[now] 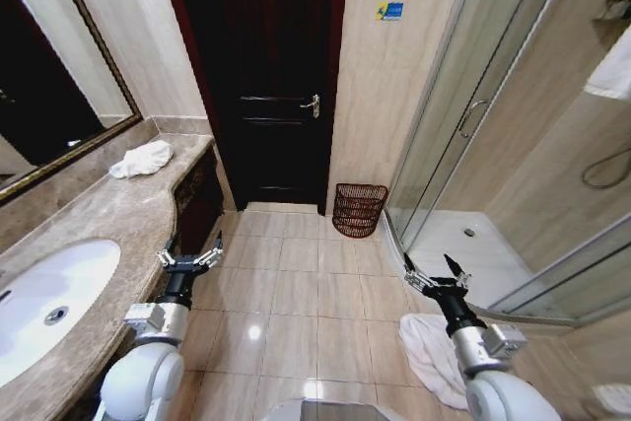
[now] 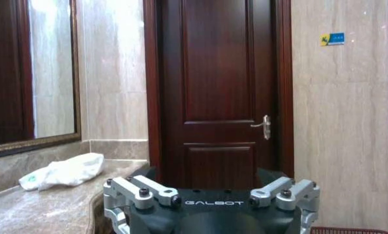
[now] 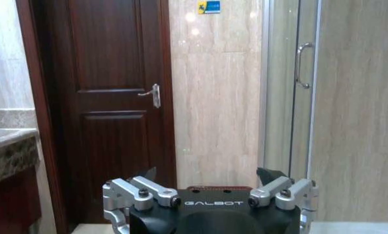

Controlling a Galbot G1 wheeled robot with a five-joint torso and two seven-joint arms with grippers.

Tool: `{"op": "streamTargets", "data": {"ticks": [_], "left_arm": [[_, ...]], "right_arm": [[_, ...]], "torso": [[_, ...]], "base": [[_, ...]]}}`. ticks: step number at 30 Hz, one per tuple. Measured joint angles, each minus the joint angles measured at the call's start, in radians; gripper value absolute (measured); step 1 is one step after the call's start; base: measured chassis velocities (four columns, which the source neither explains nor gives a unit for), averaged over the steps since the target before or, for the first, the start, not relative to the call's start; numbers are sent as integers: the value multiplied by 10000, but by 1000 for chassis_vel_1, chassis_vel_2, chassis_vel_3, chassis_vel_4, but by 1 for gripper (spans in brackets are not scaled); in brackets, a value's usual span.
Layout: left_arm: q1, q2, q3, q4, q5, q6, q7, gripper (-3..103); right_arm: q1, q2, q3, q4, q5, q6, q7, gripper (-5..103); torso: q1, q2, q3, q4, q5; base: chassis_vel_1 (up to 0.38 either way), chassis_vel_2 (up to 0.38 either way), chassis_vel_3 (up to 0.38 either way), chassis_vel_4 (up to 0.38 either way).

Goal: Discard the used towel into the hamper.

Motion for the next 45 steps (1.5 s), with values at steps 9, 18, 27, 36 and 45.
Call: {"op": "streamTargets", "data": {"ticks": [9, 18, 27, 36, 45], "left_arm": [[116, -133, -13, -23, 31, -109, 75, 100], [98, -141, -16, -99, 31, -128, 95, 100], [43, -84, -9, -172, -1, -76, 93, 100], [55, -93, -37, -164, -30, -10, 61, 100], [66, -90, -32, -151, -35, 16, 47, 100]], "right_arm": [[-2, -7, 0, 118, -6, 0, -31, 100], [-63, -3, 1, 179, -13, 10, -31, 100], [-74, 15, 5, 211, -10, 61, -31, 100], [-77, 37, 15, 173, -1, 173, -34, 100], [-121, 52, 29, 118, 6, 285, -41, 100]], "torso": [[0, 0, 0, 0, 0], [0, 0, 0, 0, 0], [0, 0, 0, 0, 0], [0, 0, 0, 0, 0], [-3, 2, -1, 0, 0]], "base": [[0, 0, 0, 0], [0, 0, 0, 0], [0, 0, 0, 0], [0, 0, 0, 0], [-16, 11, 14, -17]]}}
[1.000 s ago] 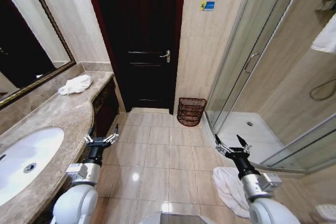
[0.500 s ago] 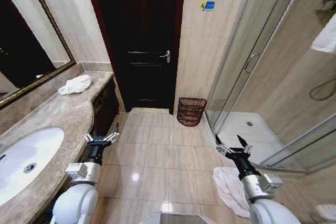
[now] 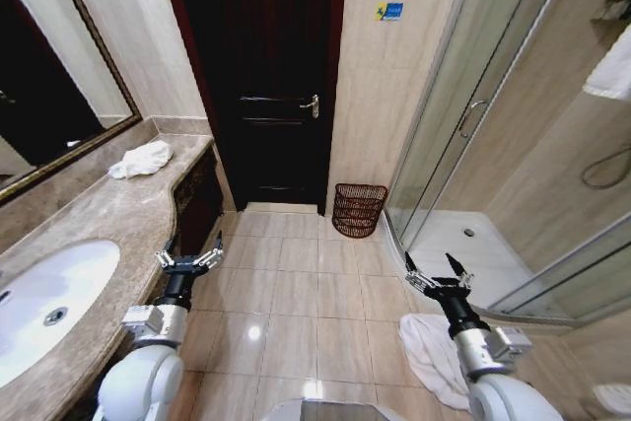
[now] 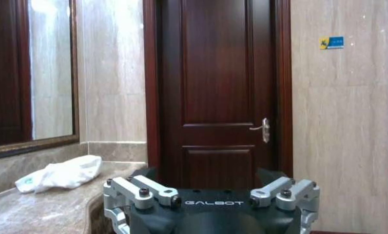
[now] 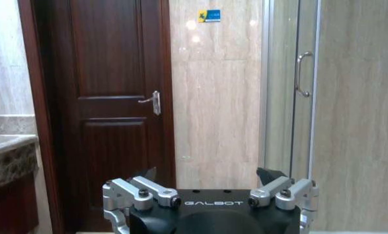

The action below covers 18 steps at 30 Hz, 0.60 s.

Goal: Discard the used towel into the hamper.

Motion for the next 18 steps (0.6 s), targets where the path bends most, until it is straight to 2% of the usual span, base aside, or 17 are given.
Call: {"op": "streamTargets", "data": {"ticks": [4, 18], "left_arm": [[1, -5, 15, 17, 0, -4, -4, 100], [74, -47, 22, 52, 112, 66, 14, 100]], "right_arm": [[-12, 1, 1, -58, 2, 73, -1, 100], [-2, 15, -8, -180, 13, 174, -5, 100]], "torso": [[0, 0, 0, -1, 0], [7, -2, 2, -1, 1]], "base": [[-143, 134, 106, -119], [-184, 202, 206, -182]]}}
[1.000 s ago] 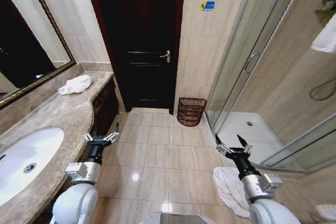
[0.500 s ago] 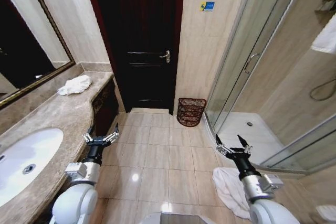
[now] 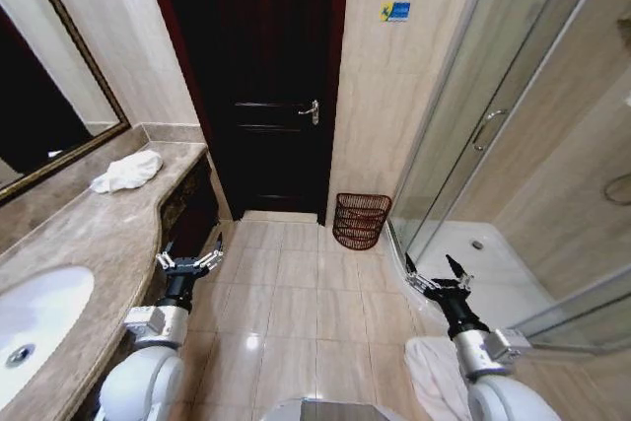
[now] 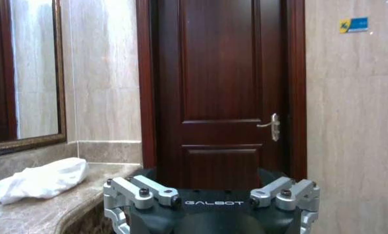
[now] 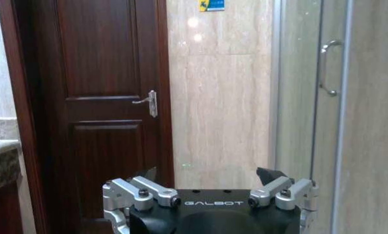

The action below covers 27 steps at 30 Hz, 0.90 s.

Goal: Discard the used towel into the hamper.

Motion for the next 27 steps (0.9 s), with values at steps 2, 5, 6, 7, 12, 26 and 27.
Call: {"op": "streamTargets", "data": {"ticks": [2, 5, 6, 7, 12, 26, 27], "left_arm": [[1, -10, 0, 24, 19, 12, 5, 100], [2, -30, -1, 43, 48, 15, 5, 100], [8, -35, -1, 45, 57, 15, 5, 100], [18, -38, -1, 44, 64, 13, 5, 100], [34, -39, -13, 47, 78, 2, 6, 100], [186, -149, -60, 45, 172, -173, 6, 100], [203, -160, -73, 44, 180, -213, 6, 100]], "right_arm": [[1, 6, -6, -25, -1, 16, -2, 100], [3, 0, -9, -47, 0, 25, -10, 100], [4, -1, -9, -55, 0, 28, -12, 100], [5, -3, -8, -71, 0, 38, -13, 100], [1, -3, -11, -99, 4, 64, -20, 100], [-3, -38, -20, -118, 40, 94, -29, 100], [-6, -37, -24, -122, 42, 105, -32, 100]], "torso": [[1, 0, 1, -1, -2], [-7, 1, -2, 1, -2], [-6, 1, -2, 1, -2], [-6, 1, -1, 1, -1], [-6, 0, -1, 0, -2], [-4, 1, -1, 0, -2], [-5, 0, -1, 2, 0]], "base": [[-136, 187, 202, -113], [-107, 206, 193, -104], [-80, 203, 188, -99], [-82, 203, 196, -69], [-69, 202, 203, -75], [-39, 257, 260, -37], [-19, 259, 268, -20]]}}
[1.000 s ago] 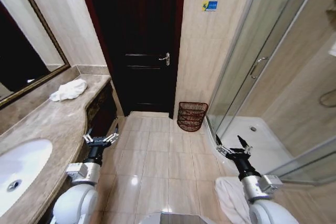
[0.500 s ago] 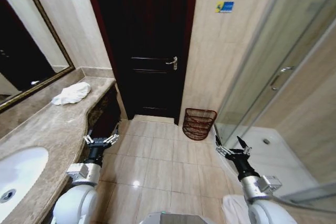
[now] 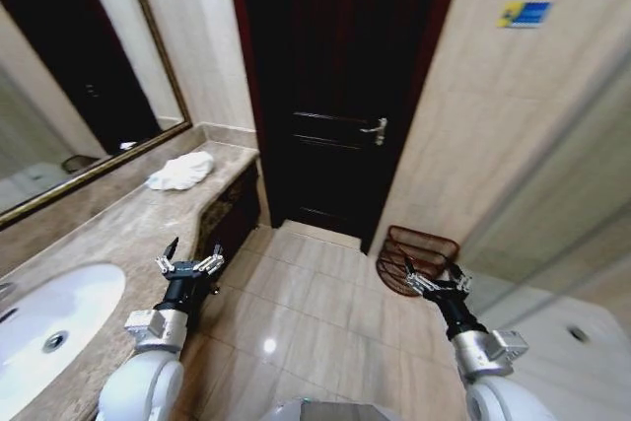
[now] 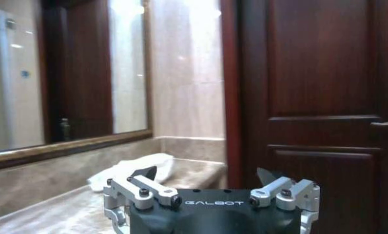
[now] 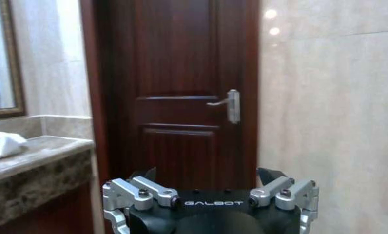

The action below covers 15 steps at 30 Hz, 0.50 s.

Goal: Discard the used towel into the hamper.

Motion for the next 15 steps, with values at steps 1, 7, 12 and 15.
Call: {"op": "streamTargets", "data": {"ticks": [1, 7, 12, 15], "left_arm": [[0, 0, 0, 0, 0, 0, 0, 100], [46, -44, -13, -4, 30, -58, 0, 100], [53, -75, -8, 15, 146, -107, -1, 100], [53, -89, -5, 68, 310, -174, -4, 100]], "right_arm": [[0, 0, 0, 0, 0, 0, 0, 100], [-34, -6, 5, -3, 36, 37, -8, 100], [-73, -13, 14, -7, 63, 63, -16, 100], [-85, -23, 14, -20, 71, 73, -21, 100]], "torso": [[0, 0, 0, 0, 0], [0, 0, 0, -1, -1], [0, 1, -1, -2, -2], [4, -1, 2, 0, -1]], "base": [[-19, 259, 268, -20], [-17, 278, 278, -34], [-18, 295, 272, -30], [-8, 270, 271, -35]]}}
